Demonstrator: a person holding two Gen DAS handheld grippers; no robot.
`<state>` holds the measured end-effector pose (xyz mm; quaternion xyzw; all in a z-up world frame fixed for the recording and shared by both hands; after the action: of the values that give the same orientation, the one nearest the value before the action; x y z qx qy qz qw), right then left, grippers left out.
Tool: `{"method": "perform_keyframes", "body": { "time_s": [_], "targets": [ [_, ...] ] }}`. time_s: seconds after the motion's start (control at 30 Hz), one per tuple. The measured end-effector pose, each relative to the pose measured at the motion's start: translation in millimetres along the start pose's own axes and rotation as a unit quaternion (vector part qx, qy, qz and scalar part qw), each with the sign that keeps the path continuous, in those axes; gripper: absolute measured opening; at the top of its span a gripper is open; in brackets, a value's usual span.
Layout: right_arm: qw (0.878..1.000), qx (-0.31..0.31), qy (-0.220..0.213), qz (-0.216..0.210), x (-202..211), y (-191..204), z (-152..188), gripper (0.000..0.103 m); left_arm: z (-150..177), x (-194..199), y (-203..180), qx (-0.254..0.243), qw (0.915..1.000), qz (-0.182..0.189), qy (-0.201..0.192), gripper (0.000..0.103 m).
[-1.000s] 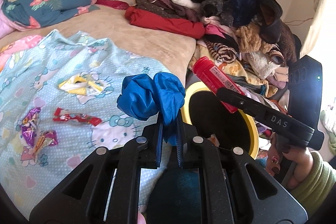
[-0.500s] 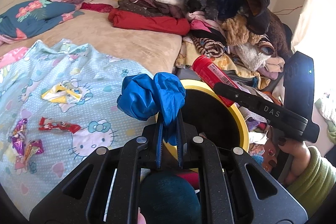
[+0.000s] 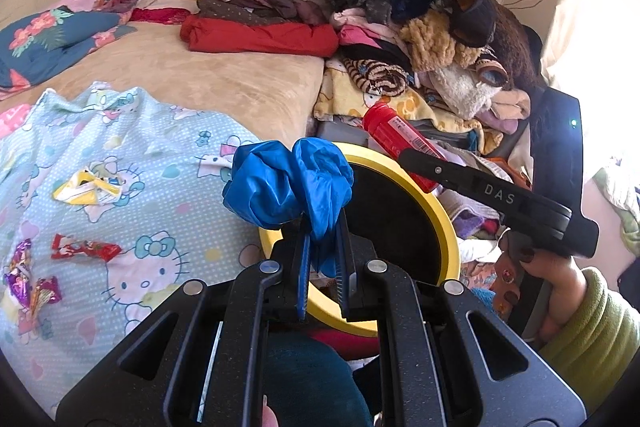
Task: Collect trash
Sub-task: 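Carry the blue glove and red candy tube over the yellow-rimmed bin with both tools, then open both tools to drop the glove and candy tube into the bin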
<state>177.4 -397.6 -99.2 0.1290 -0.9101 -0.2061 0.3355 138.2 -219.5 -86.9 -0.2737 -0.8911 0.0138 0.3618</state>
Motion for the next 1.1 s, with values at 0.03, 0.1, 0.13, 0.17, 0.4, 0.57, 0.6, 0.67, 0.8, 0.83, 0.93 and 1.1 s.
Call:
{"method": "perform_keyframes", "body": {
  "time_s": [0.03,0.1,0.13,0.17,0.4,0.57,0.6,0.67,0.8,0.83,0.93,1.1],
  "targets": [
    [1.000,-0.003,-0.001,0.001,1,-3,0,0.027,0,-1,0,-0.002,1.0000,0.000,0.001,0.006],
    [1.000,-0.005,-0.001,0.004,1,-6,-1,0.027,2,-4,-3,-0.004,1.0000,0.002,0.005,0.006],
    [1.000,-0.006,-0.001,0.005,1,-8,-1,0.027,2,-4,-4,-0.005,1.0000,0.002,0.005,0.006],
    [1.000,-0.008,0.000,0.008,1,-11,0,0.027,2,-6,-5,-0.007,1.0000,0.003,0.007,0.006],
    [0.999,-0.024,0.000,0.023,2,-28,1,0.027,6,-19,-17,-0.020,0.9995,0.011,0.021,0.006],
    [0.999,-0.038,0.004,0.035,1,-43,4,0.027,9,-31,-26,-0.029,0.9989,0.017,0.032,0.006],
    [0.998,-0.042,0.006,0.038,1,-46,5,0.027,9,-34,-29,-0.031,0.9987,0.019,0.035,0.006],
    [0.998,-0.046,0.008,0.043,0,-52,7,0.027,10,-38,-32,-0.033,0.9984,0.023,0.040,0.006],
    [0.997,-0.057,0.016,0.053,-1,-63,12,0.027,12,-49,-38,-0.037,0.9977,0.029,0.049,0.006],
    [0.997,-0.059,0.018,0.055,-2,-66,14,0.027,13,-51,-39,-0.037,0.9975,0.030,0.052,0.006],
    [0.996,-0.066,0.026,0.060,-3,-72,17,0.027,15,-59,-41,-0.039,0.9969,0.034,0.060,0.006],
    [0.995,-0.069,0.032,0.064,-4,-78,19,0.027,19,-71,-43,-0.042,0.9959,0.035,0.072,0.006]
  ]
}}
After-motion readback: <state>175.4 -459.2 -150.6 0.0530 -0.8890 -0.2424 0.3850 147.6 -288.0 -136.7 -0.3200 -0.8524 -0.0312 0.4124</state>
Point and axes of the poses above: each gripper's, at about its wrist camera, not at the fingertips, and x roughly against the way its jaws point, y to its left, z to its underside, the point moved 8 cm from there along -x, roughly the way its jaws point, and after that the axes turned 3 degrees about -x, right-handed, at the moved point
